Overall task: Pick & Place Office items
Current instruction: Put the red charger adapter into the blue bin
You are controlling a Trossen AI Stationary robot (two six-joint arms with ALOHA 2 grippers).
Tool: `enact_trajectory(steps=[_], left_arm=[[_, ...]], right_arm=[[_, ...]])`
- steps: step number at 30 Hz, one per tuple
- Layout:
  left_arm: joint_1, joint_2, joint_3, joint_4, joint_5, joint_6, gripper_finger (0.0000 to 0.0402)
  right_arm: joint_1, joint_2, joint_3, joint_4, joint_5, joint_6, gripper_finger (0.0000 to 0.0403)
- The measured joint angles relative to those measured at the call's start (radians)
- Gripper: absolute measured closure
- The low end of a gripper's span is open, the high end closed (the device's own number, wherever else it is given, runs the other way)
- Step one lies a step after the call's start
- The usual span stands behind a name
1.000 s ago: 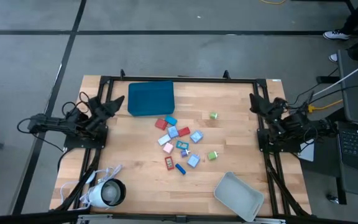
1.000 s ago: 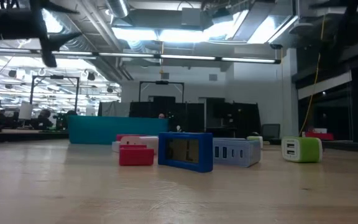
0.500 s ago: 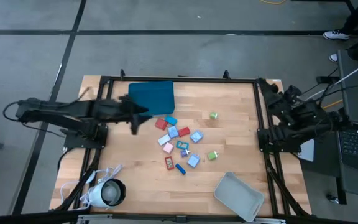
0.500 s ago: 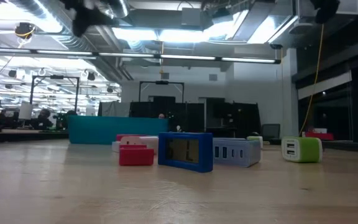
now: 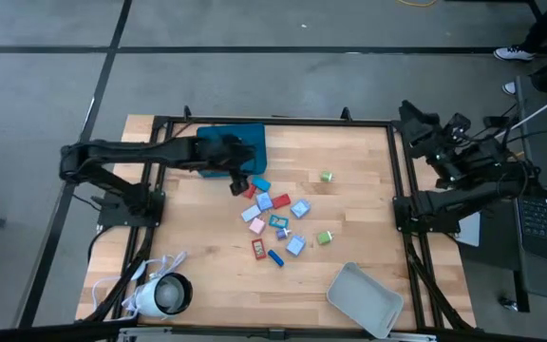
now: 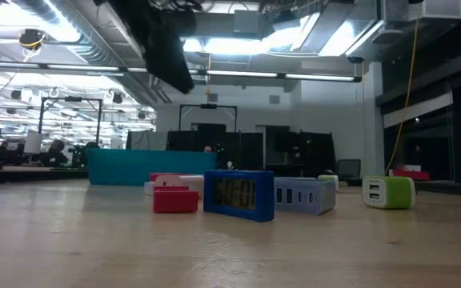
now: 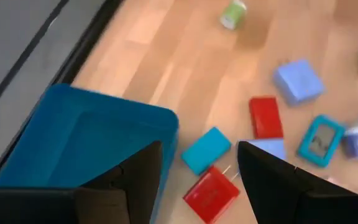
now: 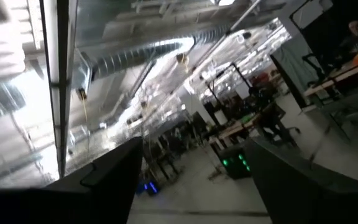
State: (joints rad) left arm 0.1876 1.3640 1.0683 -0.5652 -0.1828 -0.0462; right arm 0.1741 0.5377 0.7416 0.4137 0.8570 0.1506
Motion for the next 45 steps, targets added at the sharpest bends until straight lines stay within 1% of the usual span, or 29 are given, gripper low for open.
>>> enact_trajectory(steps=[4, 7, 9, 14, 19, 23, 29, 33, 35, 39, 43, 45], left_arm=[[-0.039, 0.078, 0.001, -0.037, 0.102, 0.177, 0.0194], [-0.064, 0.124, 0.001, -0.079, 0.112, 0.252, 0.0194], [-0.073, 0.141, 0.0, -0.107, 0.103, 0.257, 0.0191], [-0.072, 0.164, 0.002, -0.105, 0.115, 0.253, 0.0167], [-0.038, 0.222, 0.001, -0.116, 0.115, 0.28, 0.0147], [-0.012, 0.268, 0.001, -0.099, 0.095, 0.295, 0.0145], [0.013, 0.313, 0.0, -0.061, 0.096, 0.4, 0.0146], [0.026, 0.331, 0.0, -0.075, 0.1, 0.44, 0.0146], [0.03, 0.344, 0.0, -0.08, 0.102, 0.448, 0.0146], [0.039, 0.371, 0.0, -0.081, 0.14, 0.454, 0.0146], [0.04, 0.396, 0.003, -0.074, 0.13, 0.455, 0.0146], [0.039, 0.415, -0.001, -0.076, 0.142, 0.454, 0.0146]], right_arm=[[0.0, 0.007, 0.039, -0.068, -0.012, 0.03, 0.0114], [0.0, 0.01, 0.043, -0.077, -0.077, 0.036, 0.0114], [0.0, 0.009, 0.044, -0.077, -0.117, 0.058, 0.0114], [0.0, 0.009, 0.044, -0.094, -0.187, 0.075, 0.0114], [0.0, 0.01, 0.044, -0.1, -0.199, 0.077, 0.0114], [0.0, 0.01, 0.044, -0.094, -0.215, 0.077, 0.0114], [0.0, 0.01, 0.044, -0.084, -0.219, 0.077, 0.0114], [0.0, 0.01, 0.044, -0.084, -0.219, 0.077, 0.0114], [0.0, 0.01, 0.044, -0.083, -0.221, 0.077, 0.0114], [0.0, 0.01, 0.044, -0.078, -0.249, 0.077, 0.0114], [0.0, 0.01, 0.044, -0.069, -0.256, 0.077, 0.0114], [0.0, 0.01, 0.044, -0.069, -0.261, 0.077, 0.0115]])
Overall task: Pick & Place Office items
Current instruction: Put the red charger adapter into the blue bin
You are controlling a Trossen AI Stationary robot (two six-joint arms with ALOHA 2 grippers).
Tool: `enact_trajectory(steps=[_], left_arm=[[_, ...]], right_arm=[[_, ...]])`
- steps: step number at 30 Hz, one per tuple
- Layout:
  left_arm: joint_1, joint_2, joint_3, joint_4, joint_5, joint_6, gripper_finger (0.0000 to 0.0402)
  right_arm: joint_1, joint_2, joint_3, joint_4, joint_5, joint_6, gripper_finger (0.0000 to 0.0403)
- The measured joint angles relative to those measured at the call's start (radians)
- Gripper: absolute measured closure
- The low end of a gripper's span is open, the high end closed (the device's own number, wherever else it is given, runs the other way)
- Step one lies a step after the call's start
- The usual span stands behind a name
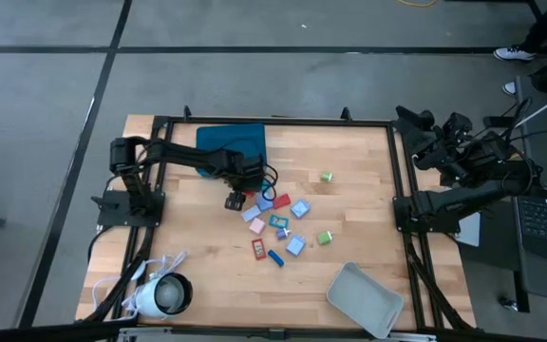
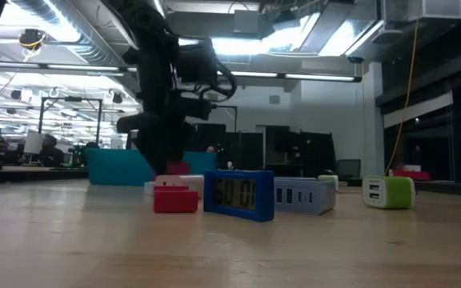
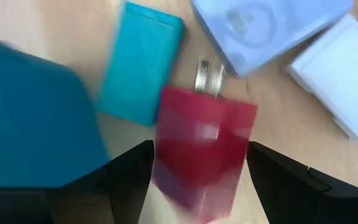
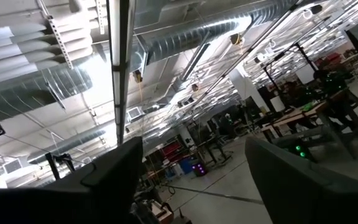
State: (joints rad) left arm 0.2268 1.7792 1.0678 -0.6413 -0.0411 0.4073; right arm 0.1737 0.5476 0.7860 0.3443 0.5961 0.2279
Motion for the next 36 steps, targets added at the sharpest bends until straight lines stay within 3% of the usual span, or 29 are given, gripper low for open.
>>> enact_trajectory(steps=[13, 16, 21, 23, 29, 36], left_arm=[[0.0, 0.007, -0.002, 0.034, 0.011, -0.069, 0.0161], [0.0, 0.007, -0.002, 0.048, 0.016, -0.096, 0.0195], [-0.005, 0.006, -0.001, 0.048, 0.019, -0.131, 0.0293], [-0.008, 0.006, 0.007, 0.033, 0.059, -0.174, 0.0293], [-0.04, 0.006, 0.106, -0.085, 0.185, -0.247, 0.0293], [-0.067, 0.002, 0.316, -0.194, 0.152, -0.296, 0.0293]], right_arm=[[0.0, 0.0, 0.0, 0.0, -0.013, 0.0, 0.0115], [0.0, 0.0, 0.0, 0.0, -0.013, 0.0, 0.0115], [0.0, 0.0, 0.0, 0.0, -0.013, 0.0, 0.0115], [0.0, 0.0, 0.0, 0.005, -0.013, 0.0, 0.0115], [0.0, 0.0, 0.0, 0.016, -0.013, 0.0, 0.0115], [0.0, 0.0, 0.0, 0.016, -0.034, -0.003, 0.0115]])
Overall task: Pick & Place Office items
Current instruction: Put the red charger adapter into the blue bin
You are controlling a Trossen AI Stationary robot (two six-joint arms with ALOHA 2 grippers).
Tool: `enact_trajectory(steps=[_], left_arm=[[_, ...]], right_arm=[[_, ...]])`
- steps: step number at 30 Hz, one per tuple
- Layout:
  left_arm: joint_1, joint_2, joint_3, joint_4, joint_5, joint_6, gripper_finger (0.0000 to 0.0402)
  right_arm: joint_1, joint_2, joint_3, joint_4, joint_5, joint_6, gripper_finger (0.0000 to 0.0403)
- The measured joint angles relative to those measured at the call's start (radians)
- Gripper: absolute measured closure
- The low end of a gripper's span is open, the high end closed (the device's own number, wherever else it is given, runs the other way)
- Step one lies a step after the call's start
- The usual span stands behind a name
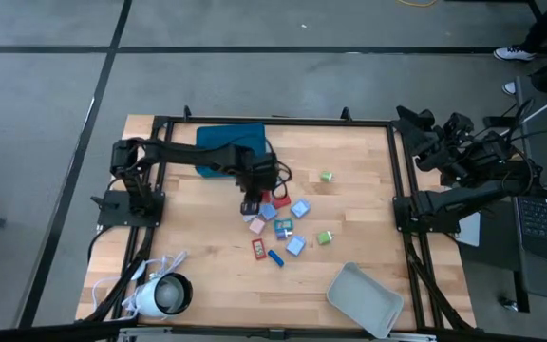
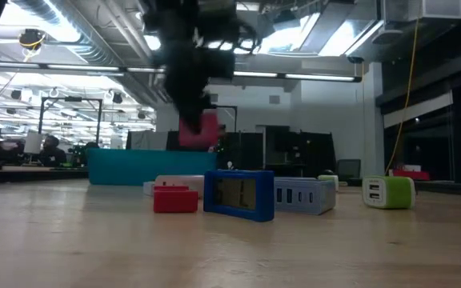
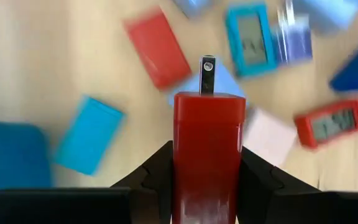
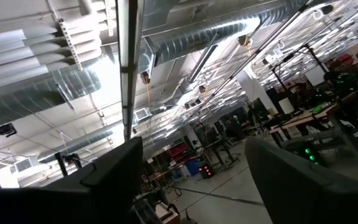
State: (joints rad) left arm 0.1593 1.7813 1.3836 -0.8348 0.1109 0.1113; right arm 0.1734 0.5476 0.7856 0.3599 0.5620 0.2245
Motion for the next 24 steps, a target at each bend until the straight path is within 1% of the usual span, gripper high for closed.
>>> enact_trajectory(steps=[5, 9, 12, 17, 21, 24], left_arm=[[0.049, 0.0, 0.155, -0.059, -0.143, -0.08, 0.0293], [0.121, -0.002, 0.214, -0.082, -0.25, -0.13, 0.0293], [0.191, -0.005, 0.2, -0.108, -0.268, -0.106, 0.0293], [0.321, -0.005, 0.111, -0.132, -0.273, -0.049, 0.0293], [0.406, -0.006, 0.07, -0.127, -0.253, 0.007, 0.0293], [0.448, -0.006, 0.029, -0.114, -0.218, 0.013, 0.0293]], right_arm=[[0.0, 0.0, 0.0, 0.0, -0.016, 0.0, 0.0115], [0.0, 0.0, 0.0, -0.001, -0.028, -0.008, 0.0115], [0.0, 0.0, 0.0, 0.0, -0.029, -0.012, 0.0115], [0.0, 0.0, 0.0, -0.001, -0.05, -0.001, 0.0115], [0.0, 0.0, 0.0, -0.001, -0.058, 0.0, 0.0115], [0.0, 0.0, 0.0, -0.001, -0.057, 0.0, 0.0115]])
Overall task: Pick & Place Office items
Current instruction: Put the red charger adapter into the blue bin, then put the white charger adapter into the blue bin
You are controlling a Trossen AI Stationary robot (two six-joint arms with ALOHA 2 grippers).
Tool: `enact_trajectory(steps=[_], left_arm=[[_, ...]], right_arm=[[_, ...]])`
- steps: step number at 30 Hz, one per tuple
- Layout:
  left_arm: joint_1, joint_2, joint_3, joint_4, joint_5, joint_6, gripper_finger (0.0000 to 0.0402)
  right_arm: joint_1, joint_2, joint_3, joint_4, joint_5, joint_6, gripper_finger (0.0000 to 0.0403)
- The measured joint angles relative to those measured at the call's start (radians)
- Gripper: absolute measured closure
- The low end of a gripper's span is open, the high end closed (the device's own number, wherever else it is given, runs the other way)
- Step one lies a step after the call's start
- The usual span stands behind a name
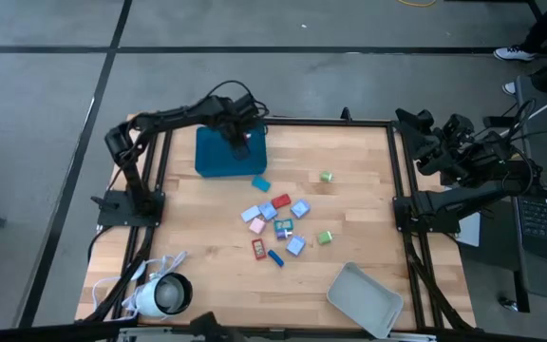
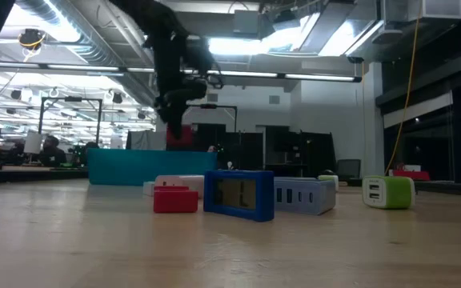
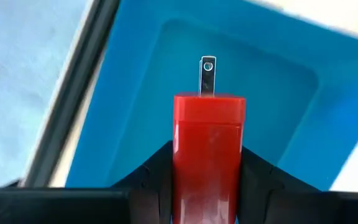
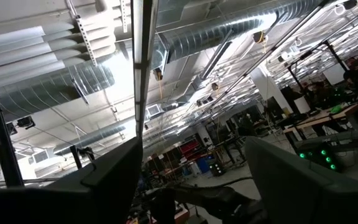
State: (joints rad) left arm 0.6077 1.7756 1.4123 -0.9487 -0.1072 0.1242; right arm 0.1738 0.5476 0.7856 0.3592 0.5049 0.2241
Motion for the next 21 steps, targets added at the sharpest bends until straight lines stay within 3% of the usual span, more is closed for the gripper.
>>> enact_trajectory(steps=[4, 13, 16, 21], left_arm=[[0.042, 0.0, -0.062, 0.002, 0.082, -0.032, 0.0288], [0.017, -0.013, -0.046, 0.01, 0.074, -0.053, 0.0167], [0.013, -0.013, -0.015, -0.002, 0.084, -0.131, 0.0147], [-0.031, -0.034, 0.037, 0.003, 0.196, -0.293, 0.0137]], right_arm=[[0.0, 0.0, 0.0, 0.0, 0.0, -0.001, 0.0115], [0.0, 0.0, 0.0, 0.0, 0.003, -0.004, 0.0114], [0.0, 0.0, 0.0, 0.0, 0.003, -0.004, 0.0114], [0.0, 0.0, 0.0, 0.0, 0.003, -0.005, 0.0114]])
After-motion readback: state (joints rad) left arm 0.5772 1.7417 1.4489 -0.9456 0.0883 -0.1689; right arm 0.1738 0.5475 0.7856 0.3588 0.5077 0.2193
